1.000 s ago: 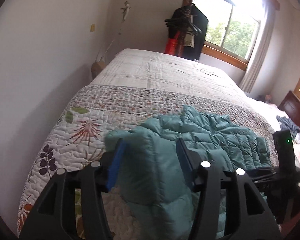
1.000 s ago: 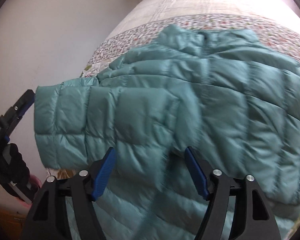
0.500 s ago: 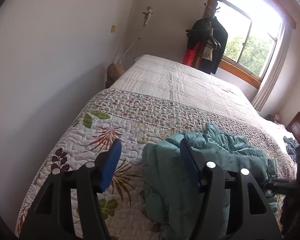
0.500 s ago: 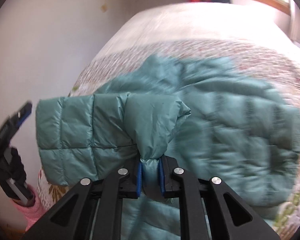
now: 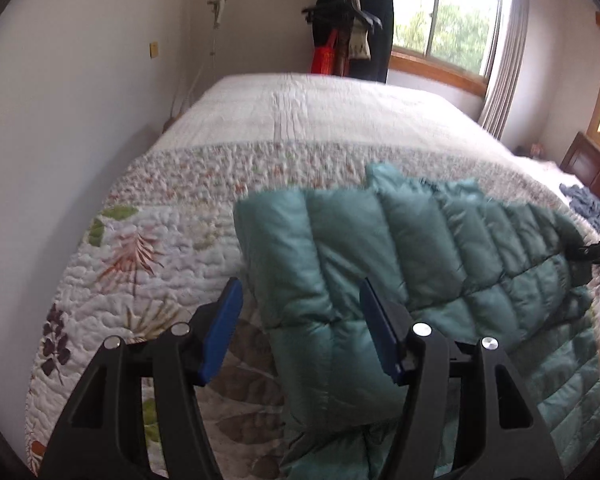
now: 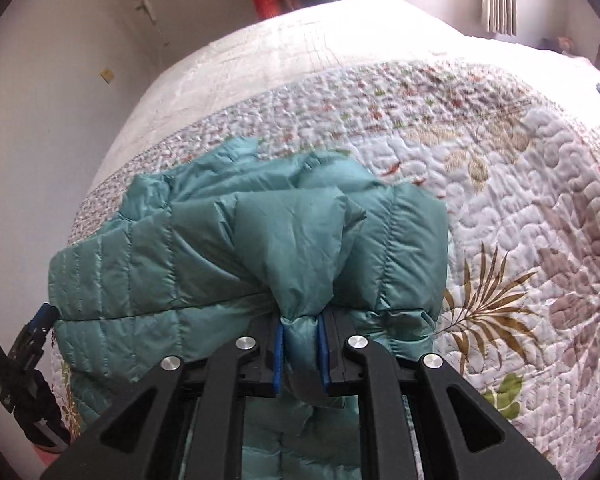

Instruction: Fold large clothes

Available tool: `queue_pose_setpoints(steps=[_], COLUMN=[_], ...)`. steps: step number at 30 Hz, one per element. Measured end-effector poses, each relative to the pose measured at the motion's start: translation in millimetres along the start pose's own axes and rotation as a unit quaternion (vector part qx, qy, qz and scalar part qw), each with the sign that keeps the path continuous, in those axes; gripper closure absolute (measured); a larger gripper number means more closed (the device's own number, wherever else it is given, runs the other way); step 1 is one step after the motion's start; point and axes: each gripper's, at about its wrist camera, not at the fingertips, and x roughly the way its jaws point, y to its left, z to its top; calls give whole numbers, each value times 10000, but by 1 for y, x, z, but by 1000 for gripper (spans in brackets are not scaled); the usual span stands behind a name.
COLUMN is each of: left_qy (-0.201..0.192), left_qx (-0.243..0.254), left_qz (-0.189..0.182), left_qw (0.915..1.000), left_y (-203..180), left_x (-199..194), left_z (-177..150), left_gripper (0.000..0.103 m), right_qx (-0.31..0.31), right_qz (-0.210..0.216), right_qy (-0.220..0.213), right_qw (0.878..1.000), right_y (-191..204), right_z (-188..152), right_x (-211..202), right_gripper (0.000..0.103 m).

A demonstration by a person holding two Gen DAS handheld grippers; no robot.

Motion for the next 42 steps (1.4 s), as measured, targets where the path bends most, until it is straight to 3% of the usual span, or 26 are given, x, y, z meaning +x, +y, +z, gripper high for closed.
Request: queue_pose_setpoints(steps=[6, 11, 14, 17, 25, 29, 37, 42], left_qy=[183, -493, -731, -582, 50, 234, -135, 100], left_qx=[-206, -260, -187, -71, 60, -19, -15, 252], left_qz=[-2, -5, -325, -623, -454, -531, -547, -412], left_qw=[9996, 9984, 9966, 9963, 9989, 9983, 9984, 9988], left_y=[13, 10, -3, -15, -17, -10, -10, -24], left_x=[12, -32, -50, -45, 3, 18, -22, -13], left_z=[-4, 5, 4, 1, -10, -14, -5, -12], left_gripper=[41, 42, 42, 42, 42, 41, 42, 41], right_qx=[-172, -363, -571, -659, -466, -347, -433, -341], right_qz=[-147, -287, -321, -231, -298, -53, 259, 86], right_qy=[113, -539, -891, -950, -285, 12, -356, -107], right_qw=[9997, 9975, 9939, 9930, 9981, 9994, 9981, 9993], right_y=[3, 20, 35, 46, 27, 16, 20, 5], right_z=[-4, -5, -3, 0, -1, -10, -22, -29], right_x=[6, -36, -55, -54, 2, 23, -23, -10], right_gripper=[77, 75, 73, 73, 74, 74, 72, 72])
